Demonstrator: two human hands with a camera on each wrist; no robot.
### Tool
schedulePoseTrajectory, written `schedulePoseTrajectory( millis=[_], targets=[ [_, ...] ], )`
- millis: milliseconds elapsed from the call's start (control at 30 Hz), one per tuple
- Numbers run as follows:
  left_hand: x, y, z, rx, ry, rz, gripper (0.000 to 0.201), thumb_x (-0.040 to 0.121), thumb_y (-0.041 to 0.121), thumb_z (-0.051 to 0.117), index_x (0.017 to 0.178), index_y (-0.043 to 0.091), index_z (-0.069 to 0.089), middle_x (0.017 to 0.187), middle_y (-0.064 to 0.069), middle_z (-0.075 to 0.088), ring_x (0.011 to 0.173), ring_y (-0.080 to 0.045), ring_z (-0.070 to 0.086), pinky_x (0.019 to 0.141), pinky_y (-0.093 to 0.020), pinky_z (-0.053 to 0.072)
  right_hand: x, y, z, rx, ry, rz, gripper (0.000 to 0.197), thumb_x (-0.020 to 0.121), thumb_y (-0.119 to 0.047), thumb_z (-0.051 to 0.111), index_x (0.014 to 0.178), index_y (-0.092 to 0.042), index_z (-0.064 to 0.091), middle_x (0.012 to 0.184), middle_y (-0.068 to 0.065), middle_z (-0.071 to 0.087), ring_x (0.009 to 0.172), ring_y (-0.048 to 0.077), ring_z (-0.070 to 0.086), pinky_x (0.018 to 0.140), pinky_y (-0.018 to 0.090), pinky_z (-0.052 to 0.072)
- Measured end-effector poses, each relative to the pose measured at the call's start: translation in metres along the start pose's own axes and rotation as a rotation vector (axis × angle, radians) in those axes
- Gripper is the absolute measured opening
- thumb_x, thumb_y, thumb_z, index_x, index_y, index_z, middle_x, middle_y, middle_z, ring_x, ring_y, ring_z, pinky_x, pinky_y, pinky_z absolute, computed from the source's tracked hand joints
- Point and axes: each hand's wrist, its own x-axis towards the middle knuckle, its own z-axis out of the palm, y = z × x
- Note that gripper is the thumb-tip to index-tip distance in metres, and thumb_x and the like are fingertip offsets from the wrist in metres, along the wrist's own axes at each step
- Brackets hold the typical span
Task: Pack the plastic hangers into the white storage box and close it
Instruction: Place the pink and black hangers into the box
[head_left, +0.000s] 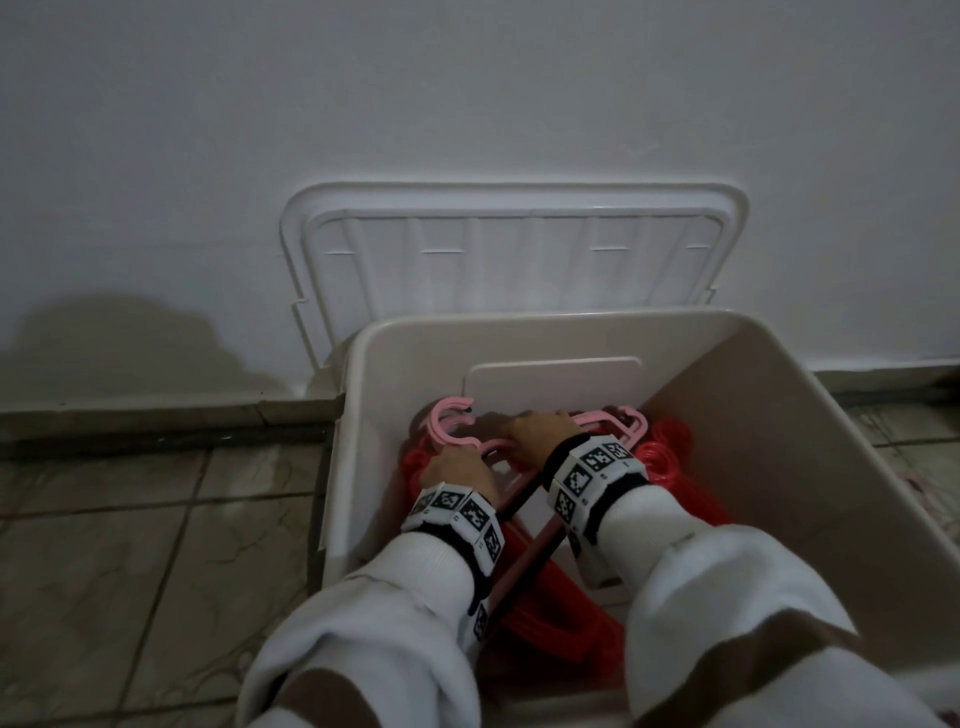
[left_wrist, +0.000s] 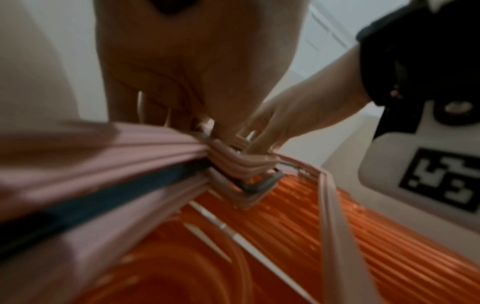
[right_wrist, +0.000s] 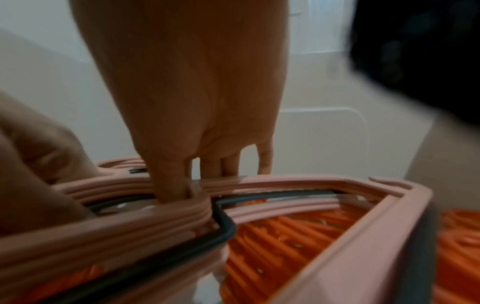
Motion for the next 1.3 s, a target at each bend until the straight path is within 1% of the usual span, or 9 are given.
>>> schedulePoseTrajectory(
  millis=[200, 367, 500, 633, 767, 867, 1000, 1167, 1300],
  targets=[
    [0.003, -0.002, 0.002, -0.011, -0.004, -0.025, 0.031, 0.097, 0.018, 0.043, 0.12, 0.004, 0.057, 0.125, -0.012, 0.057, 0.117, -0.026, 0.055, 0.091, -0.03, 0.046, 0.01, 0.003, 0.009, 0.011, 0.007, -0.001, 0.036, 0.095, -0.036, 0.045, 0.126, -0.019, 0.052, 0.13, 0.008, 0.055, 0.123, 0.024, 0.047, 0.105, 0.042, 0.025],
    [0.004, -0.002, 0.002, -0.044, -0.038, 0.028, 0.033, 0.096, 0.023, 0.047, 0.123, 0.004, 0.054, 0.126, -0.016, 0.057, 0.116, -0.031, 0.055, 0.092, -0.035, 0.045, 0.013, 0.003, 0.013, 0.048, -0.003, -0.013, 0.04, 0.096, -0.04, 0.042, 0.125, -0.015, 0.052, 0.13, 0.01, 0.054, 0.123, 0.024, 0.047, 0.106, 0.04, 0.025],
    [0.004, -0.001, 0.002, -0.094, 0.0, 0.022, 0.037, 0.097, 0.031, 0.045, 0.12, 0.004, 0.055, 0.125, -0.015, 0.057, 0.115, -0.03, 0.056, 0.091, -0.033, 0.045, 0.012, 0.008, 0.012, 0.073, 0.007, -0.02, 0.037, 0.094, -0.036, 0.048, 0.121, -0.01, 0.054, 0.125, 0.012, 0.057, 0.118, 0.027, 0.051, 0.1, 0.038, 0.034],
    [0.005, 0.001, -0.007, -0.167, 0.042, -0.03, 0.031, 0.095, 0.021, 0.047, 0.117, 0.001, 0.058, 0.123, -0.016, 0.058, 0.114, -0.03, 0.056, 0.09, -0.032, 0.044, 0.002, 0.012, 0.003, 0.165, 0.027, -0.034, 0.04, 0.089, -0.033, 0.057, 0.12, -0.008, 0.057, 0.12, 0.015, 0.061, 0.111, 0.03, 0.057, 0.093, 0.037, 0.044],
    [0.009, -0.002, -0.015, -0.172, 0.034, -0.031, 0.021, 0.095, 0.018, 0.048, 0.097, 0.001, 0.06, 0.113, -0.009, 0.057, 0.106, -0.022, 0.057, 0.076, -0.013, 0.047, -0.016, 0.022, -0.013, 0.281, 0.03, -0.032, 0.038, 0.087, -0.03, 0.061, 0.118, -0.008, 0.061, 0.118, 0.013, 0.063, 0.111, 0.029, 0.058, 0.096, 0.039, 0.045],
    [0.0, 0.007, -0.03, -0.157, 0.073, 0.021, 0.032, 0.09, 0.021, 0.055, 0.119, 0.01, 0.06, 0.129, -0.007, 0.056, 0.116, -0.026, 0.056, 0.094, -0.028, 0.044, -0.039, 0.033, -0.031, 0.286, 0.055, -0.05, 0.037, 0.087, -0.02, 0.062, 0.121, -0.005, 0.058, 0.122, 0.012, 0.06, 0.113, 0.028, 0.056, 0.098, 0.036, 0.043],
    [-0.024, 0.039, -0.056, -0.074, 0.11, 0.111, 0.032, 0.092, 0.02, 0.05, 0.119, 0.004, 0.056, 0.123, -0.015, 0.058, 0.111, -0.032, 0.057, 0.089, -0.036, 0.046, -0.08, 0.053, -0.051, 0.278, 0.142, -0.036, 0.036, 0.09, -0.022, 0.058, 0.124, -0.01, 0.054, 0.123, 0.009, 0.059, 0.113, 0.024, 0.055, 0.098, 0.034, 0.043],
    [-0.058, 0.103, -0.069, -0.012, 0.106, 0.307, 0.026, 0.092, 0.025, 0.051, 0.099, 0.005, 0.065, 0.105, -0.013, 0.066, 0.098, -0.03, 0.062, 0.076, -0.033, 0.047, -0.139, 0.091, -0.062, 0.325, 0.207, 0.039, 0.039, 0.089, -0.02, 0.06, 0.127, -0.013, 0.052, 0.126, 0.006, 0.056, 0.115, 0.022, 0.053, 0.099, 0.032, 0.041],
    [-0.092, 0.166, -0.06, -0.049, 0.07, 0.501, 0.024, 0.086, 0.023, 0.053, 0.099, 0.006, 0.064, 0.105, -0.015, 0.067, 0.098, -0.033, 0.062, 0.083, -0.038, 0.051, -0.192, 0.137, -0.057, 0.373, 0.347, 0.151, 0.04, 0.087, -0.02, 0.059, 0.126, -0.017, 0.054, 0.127, 0.005, 0.057, 0.118, 0.023, 0.052, 0.102, 0.039, 0.04]
  ],
)
